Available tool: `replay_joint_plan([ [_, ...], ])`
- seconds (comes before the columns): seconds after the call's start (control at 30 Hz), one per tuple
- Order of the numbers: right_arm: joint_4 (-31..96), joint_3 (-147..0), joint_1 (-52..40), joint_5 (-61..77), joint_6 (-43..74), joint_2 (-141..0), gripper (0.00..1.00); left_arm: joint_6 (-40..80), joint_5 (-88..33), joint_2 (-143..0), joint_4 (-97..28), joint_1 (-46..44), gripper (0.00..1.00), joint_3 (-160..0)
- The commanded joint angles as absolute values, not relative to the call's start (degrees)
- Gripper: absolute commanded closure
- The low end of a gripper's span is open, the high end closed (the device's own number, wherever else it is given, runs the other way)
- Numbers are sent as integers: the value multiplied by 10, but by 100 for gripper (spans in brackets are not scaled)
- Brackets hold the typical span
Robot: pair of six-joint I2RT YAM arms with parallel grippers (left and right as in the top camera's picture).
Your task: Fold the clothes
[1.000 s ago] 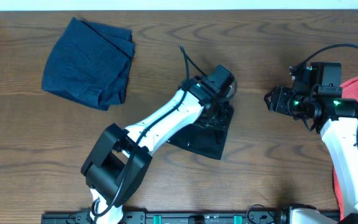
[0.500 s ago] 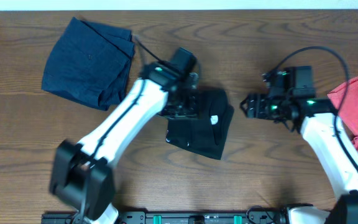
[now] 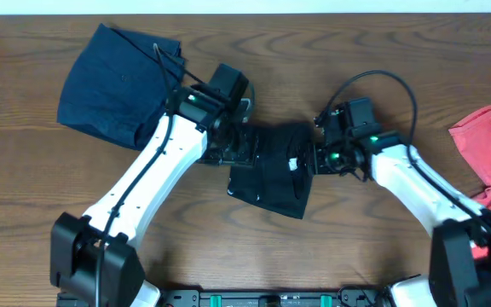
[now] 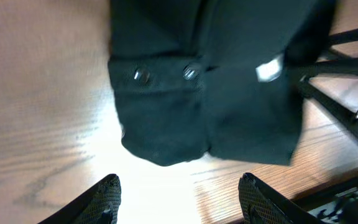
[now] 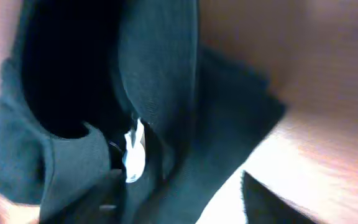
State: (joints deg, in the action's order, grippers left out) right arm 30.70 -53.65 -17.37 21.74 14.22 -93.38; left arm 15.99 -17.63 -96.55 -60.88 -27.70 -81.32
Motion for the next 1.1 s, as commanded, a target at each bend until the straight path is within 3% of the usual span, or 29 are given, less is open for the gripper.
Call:
replay_joint_plan([
  [0.0,310,-535,-188,224,163,-952,84,149,-168,-989,-601,-277,37,-769],
  [0.07,321,-537,-180,223,163,-941,99,149,-169,-995,-585,-277,37,-743],
  [0.43,478,-552,-144,135,130,-862,99,150,-169,-1000,-447,-277,38,-655],
  [0.63,472,-534,-148,131,133,-881,99,150,-173,-1000,-401,-277,46,-629],
  [0.67,474,-529,-148,123,138,-884,97,150,-176,-1000,-399,-277,46,-627],
  [0.73,480,-519,-148,90,153,-886,83,150,-191,-1000,-398,-277,44,-624],
  [0.87,488,-513,-142,32,187,-885,64,150,-205,-1000,-395,-277,39,-624],
  [0.97,484,-517,-134,40,185,-884,61,150,-205,-1000,-382,-277,38,-622],
  [1.07,484,-527,-124,84,139,-883,67,150,-204,-1000,-365,-277,42,-618],
])
